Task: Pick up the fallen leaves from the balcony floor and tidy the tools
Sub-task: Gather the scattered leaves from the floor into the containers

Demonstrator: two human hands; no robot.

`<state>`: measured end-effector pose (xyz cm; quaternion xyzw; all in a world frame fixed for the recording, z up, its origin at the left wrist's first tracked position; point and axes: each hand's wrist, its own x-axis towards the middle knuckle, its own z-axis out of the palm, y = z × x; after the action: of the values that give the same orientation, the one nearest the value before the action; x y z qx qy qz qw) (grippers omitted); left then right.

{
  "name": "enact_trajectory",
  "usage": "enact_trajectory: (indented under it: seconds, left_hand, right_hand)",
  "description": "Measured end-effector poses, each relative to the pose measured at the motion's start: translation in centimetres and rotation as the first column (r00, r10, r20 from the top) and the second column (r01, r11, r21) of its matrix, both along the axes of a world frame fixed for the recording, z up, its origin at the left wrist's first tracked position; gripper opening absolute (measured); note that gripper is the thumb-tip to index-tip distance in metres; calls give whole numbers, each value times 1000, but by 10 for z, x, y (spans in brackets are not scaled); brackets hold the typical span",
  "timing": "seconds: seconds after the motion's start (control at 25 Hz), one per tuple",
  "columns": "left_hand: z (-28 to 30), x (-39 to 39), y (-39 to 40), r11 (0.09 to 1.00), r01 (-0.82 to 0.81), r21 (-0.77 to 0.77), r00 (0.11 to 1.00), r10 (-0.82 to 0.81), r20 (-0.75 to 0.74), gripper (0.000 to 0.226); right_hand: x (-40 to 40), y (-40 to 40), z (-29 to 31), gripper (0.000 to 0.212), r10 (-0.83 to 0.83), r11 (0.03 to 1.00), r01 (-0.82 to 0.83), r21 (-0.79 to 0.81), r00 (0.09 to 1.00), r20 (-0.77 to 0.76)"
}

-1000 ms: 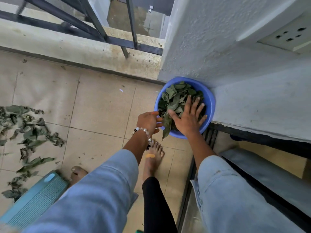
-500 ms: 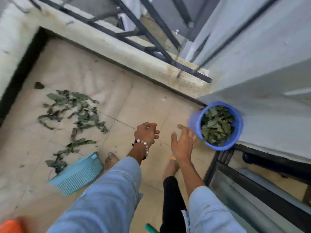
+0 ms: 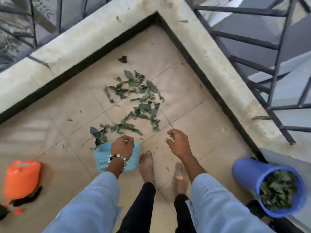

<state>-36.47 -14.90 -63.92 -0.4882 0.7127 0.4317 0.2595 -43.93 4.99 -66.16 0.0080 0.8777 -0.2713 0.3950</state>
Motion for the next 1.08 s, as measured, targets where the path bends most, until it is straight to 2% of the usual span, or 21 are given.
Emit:
enact_trajectory:
  seconds: [0.12, 0.28, 0.36, 0.44, 0.52, 0.6, 0.64, 0.68, 0.72, 0.8, 0.88, 0.92, 0.96, 1.0, 1.04, 1.08]
  left_hand:
    - [-33, 6, -16, 995, -99, 22, 995, 99, -17, 19]
    - [-105, 3, -23, 971, -232, 62, 970, 235, -57, 16]
    - [-148, -3, -23, 963, -263, 63, 962, 267, -63, 16]
    - [-182, -11, -21, 947, -312, 79, 945, 318, -78, 16]
    - [-218, -15, -19, 930, -350, 110, 930, 360, -79, 18]
    - [-244, -16, -17, 916, -384, 120, 918, 392, -59, 22]
    - [-253, -17, -16, 904, -410, 118, 908, 417, -40, 21]
    - [-259, -17, -14, 885, -450, 117, 891, 454, -15, 18]
    - [-262, -17, -12, 858, -499, 120, 865, 501, 14, 17]
    - [-261, -23, -5, 786, -598, 160, 801, 592, 88, 24]
    - [-247, -38, 4, 689, -667, 283, 743, 643, 186, 37]
    - [-239, -48, 10, 616, -696, 369, 711, 661, 239, 45]
    - [-234, -57, 16, 500, -744, 442, 646, 708, 286, 52]
    - [-229, -66, 21, 338, -808, 482, 524, 786, 327, 56]
    - [-227, -72, 23, 195, -857, 478, 388, 854, 348, 57]
    - [-228, -75, 23, 124, -896, 427, 285, 896, 339, 53]
  right_hand:
    - [-14, -25, -37, 32, 186, 982, -186, 13, 982, 25]
    - [-38, -52, -121, 34, 443, 892, -442, 97, 896, 7]
    - [-48, -65, -171, 42, 616, 778, -609, 157, 788, 6]
    - [-53, -71, -213, 55, 776, 603, -766, 223, 628, 55]
    - [-50, -74, -252, 67, 837, 498, -821, 279, 540, 93]
    - [-43, -72, -275, 68, 887, 440, -839, 321, 463, -5]
    - [-43, -72, -283, 62, 912, 401, -856, 328, 406, -57]
    - [-46, -70, -289, 51, 907, 419, -859, 294, 411, -92]
    - [-53, -70, -292, 39, 865, 500, -829, 252, 494, -94]
    - [-69, -70, -288, 23, 674, 738, -664, 120, 735, -77]
    - [-77, -76, -267, 21, 403, 910, -398, -116, 915, 22]
    - [-74, -82, -251, 21, 292, 937, -259, -235, 949, 120]
    - [-67, -88, -233, 19, 260, 929, -193, -317, 948, 185]
    - [-59, -93, -218, 16, 302, 894, -227, -387, 942, 144]
    - [-53, -97, -207, 15, 392, 842, -340, -418, 919, 42]
    - [-49, -97, -202, 19, 553, 747, -540, -387, 829, -89]
